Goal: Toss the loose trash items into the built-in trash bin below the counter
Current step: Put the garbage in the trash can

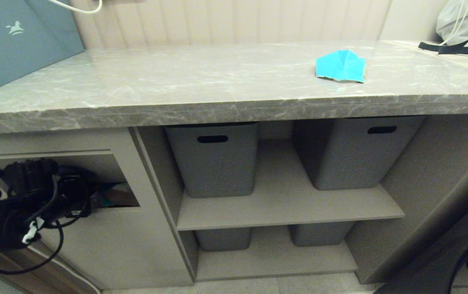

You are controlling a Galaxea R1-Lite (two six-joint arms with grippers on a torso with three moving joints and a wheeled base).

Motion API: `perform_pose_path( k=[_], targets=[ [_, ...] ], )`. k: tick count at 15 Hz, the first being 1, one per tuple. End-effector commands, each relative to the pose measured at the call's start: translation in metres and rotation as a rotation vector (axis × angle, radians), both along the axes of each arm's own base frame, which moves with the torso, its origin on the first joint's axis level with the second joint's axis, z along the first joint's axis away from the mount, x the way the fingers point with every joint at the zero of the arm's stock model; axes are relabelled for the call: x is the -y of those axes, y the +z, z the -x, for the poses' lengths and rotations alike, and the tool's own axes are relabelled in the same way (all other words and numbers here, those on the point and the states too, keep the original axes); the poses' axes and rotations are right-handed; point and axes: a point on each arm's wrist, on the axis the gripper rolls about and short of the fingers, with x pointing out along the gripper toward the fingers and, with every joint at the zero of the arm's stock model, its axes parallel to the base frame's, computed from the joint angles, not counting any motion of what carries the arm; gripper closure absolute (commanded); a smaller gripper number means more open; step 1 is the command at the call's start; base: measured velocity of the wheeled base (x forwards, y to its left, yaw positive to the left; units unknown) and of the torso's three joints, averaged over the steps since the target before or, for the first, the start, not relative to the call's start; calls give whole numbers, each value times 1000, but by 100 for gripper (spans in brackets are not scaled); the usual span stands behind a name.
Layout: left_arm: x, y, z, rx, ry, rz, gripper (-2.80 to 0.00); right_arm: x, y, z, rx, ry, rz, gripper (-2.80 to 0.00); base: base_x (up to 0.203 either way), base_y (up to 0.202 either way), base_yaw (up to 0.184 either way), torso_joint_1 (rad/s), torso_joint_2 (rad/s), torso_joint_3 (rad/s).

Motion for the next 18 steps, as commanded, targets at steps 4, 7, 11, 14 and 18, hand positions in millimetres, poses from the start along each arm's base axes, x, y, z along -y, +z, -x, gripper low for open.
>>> perform_pose_path(
  k=[4, 7, 11, 14, 18],
  targets=[
    [12, 4, -12, 29, -28, 10, -280, 0, 0, 0, 2, 2, 1, 0, 0, 0, 0, 0, 0, 0],
    [16, 2, -13, 24, -5, 2, -280, 0, 0, 0, 1, 0, 1, 0, 0, 0, 0, 0, 0, 0],
    [17, 1, -12, 18, 19, 8, -280, 0, 0, 0, 2, 2, 1, 0, 0, 0, 0, 0, 0, 0],
    [17, 5, -10, 27, 22, 10, -280, 0, 0, 0, 2, -1, 0, 0, 0, 0, 0, 0, 0, 0],
    [19, 8, 19, -3, 68, -1, -280, 0, 0, 0, 2, -3, -1, 0, 0, 0, 0, 0, 0, 0]
  ],
)
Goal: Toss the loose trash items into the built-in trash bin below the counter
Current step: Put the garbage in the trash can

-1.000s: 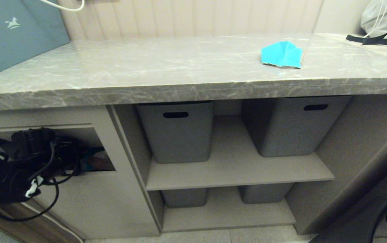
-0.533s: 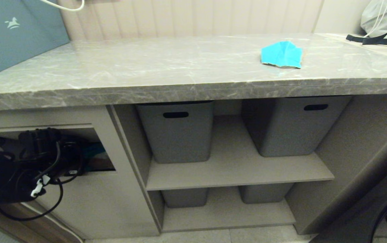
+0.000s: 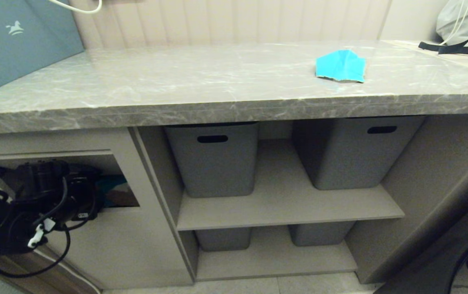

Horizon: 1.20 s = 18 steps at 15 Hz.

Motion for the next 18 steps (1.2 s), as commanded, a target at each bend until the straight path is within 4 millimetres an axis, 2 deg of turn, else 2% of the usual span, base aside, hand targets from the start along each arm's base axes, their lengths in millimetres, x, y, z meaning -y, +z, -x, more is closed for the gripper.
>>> perform_pose_path(
  k=[1, 7, 10, 13, 16, 17, 18],
  targets=[
    [2, 8, 20, 9, 12, 6, -280, 0, 0, 0, 2, 1, 0, 0, 0, 0, 0, 0, 0, 0],
    [10, 30, 81, 54, 23, 26, -280, 0, 0, 0, 2, 1, -1, 0, 0, 0, 0, 0, 0, 0],
    [12, 27, 106, 39, 55, 12, -280, 0, 0, 0, 1, 0, -1, 0, 0, 0, 0, 0, 0, 0],
    [10, 20, 117, 4, 130, -15, -280, 0, 0, 0, 1, 1, -1, 0, 0, 0, 0, 0, 0, 0],
    [7, 17, 113, -16, 146, -74, -280, 0, 0, 0, 1, -1, -1, 0, 0, 0, 0, 0, 0, 0],
    [6, 16, 111, -20, 149, -75, 0, 0, 0, 0, 1, 0, -1, 0, 0, 0, 0, 0, 0, 0],
    [2, 13, 108, -37, 167, -75, 0, 0, 0, 0, 0, 0, 0, 0, 0, 0, 0, 0, 0, 0]
  ],
)
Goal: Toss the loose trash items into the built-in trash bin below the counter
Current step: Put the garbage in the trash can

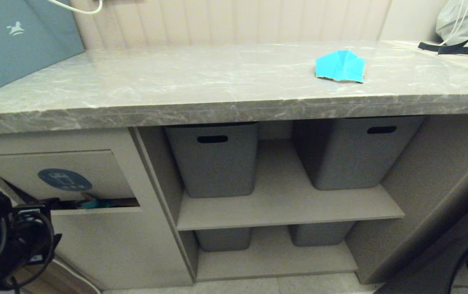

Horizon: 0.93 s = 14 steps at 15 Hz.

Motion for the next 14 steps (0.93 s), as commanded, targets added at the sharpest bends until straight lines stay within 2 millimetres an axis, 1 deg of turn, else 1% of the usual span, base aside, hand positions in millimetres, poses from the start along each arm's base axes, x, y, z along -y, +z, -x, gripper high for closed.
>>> perform_pose_path(
  k=[1, 4, 7, 10, 11, 13, 14],
  targets=[
    [-6, -4, -6, -9, 24, 9, 0, 0, 0, 0, 2, -1, 2, 0, 0, 0, 0, 0, 0, 0],
    [-9, -8, -25, -16, -7, 19, 0, 0, 0, 0, 2, -1, 2, 0, 0, 0, 0, 0, 0, 0],
    [-13, -27, -47, -108, -14, 35, 0, 0, 0, 0, 2, -1, 2, 0, 0, 0, 0, 0, 0, 0],
    [-14, -37, -68, -147, -21, 44, 0, 0, 0, 0, 1, 0, 3, 0, 0, 0, 0, 0, 0, 0],
    [-13, -38, -74, -150, -25, 45, 0, 0, 0, 0, 1, 0, 3, 0, 0, 0, 0, 0, 0, 0],
    [-10, -34, -85, -134, -38, 45, 0, 0, 0, 0, 3, 0, 3, 0, 0, 0, 0, 0, 0, 0],
    [-8, -34, -87, -138, -44, 48, 0, 0, 0, 0, 3, 2, 3, 0, 0, 0, 0, 0, 0, 0]
  ],
)
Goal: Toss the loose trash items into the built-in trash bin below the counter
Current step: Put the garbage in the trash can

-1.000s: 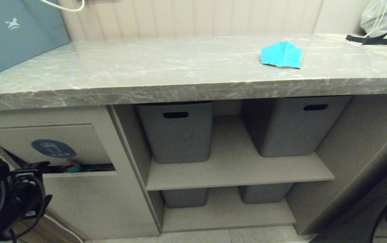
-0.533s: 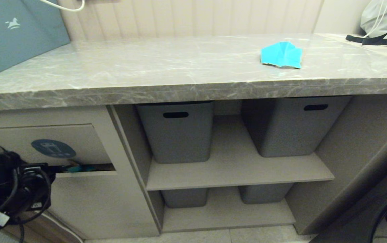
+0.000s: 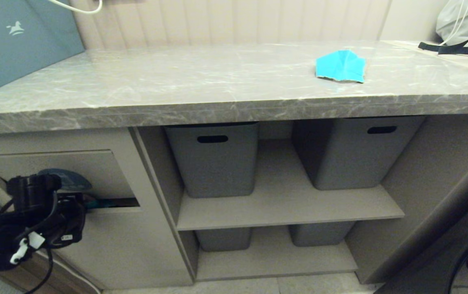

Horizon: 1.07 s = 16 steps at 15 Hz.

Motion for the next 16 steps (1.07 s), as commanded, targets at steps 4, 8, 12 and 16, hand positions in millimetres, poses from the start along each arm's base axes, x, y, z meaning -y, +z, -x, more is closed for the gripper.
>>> perform_pose_path(
  k=[4, 8, 12, 16],
  targets=[
    [4, -6, -16, -3, -10, 11, 0, 0, 0, 0, 4, 1, 1, 0, 0, 0, 0, 0, 0, 0],
    [2, 9, -31, 91, 27, 64, 0, 0, 0, 0, 4, 0, 1, 0, 0, 0, 0, 0, 0, 0],
    [2, 11, -36, 113, 32, 66, 0, 0, 0, 0, 5, 0, 1, 0, 0, 0, 0, 0, 0, 0],
    [0, 10, -46, 135, 47, 54, 0, 0, 0, 0, 4, 1, 1, 0, 0, 0, 0, 0, 0, 0]
  ],
)
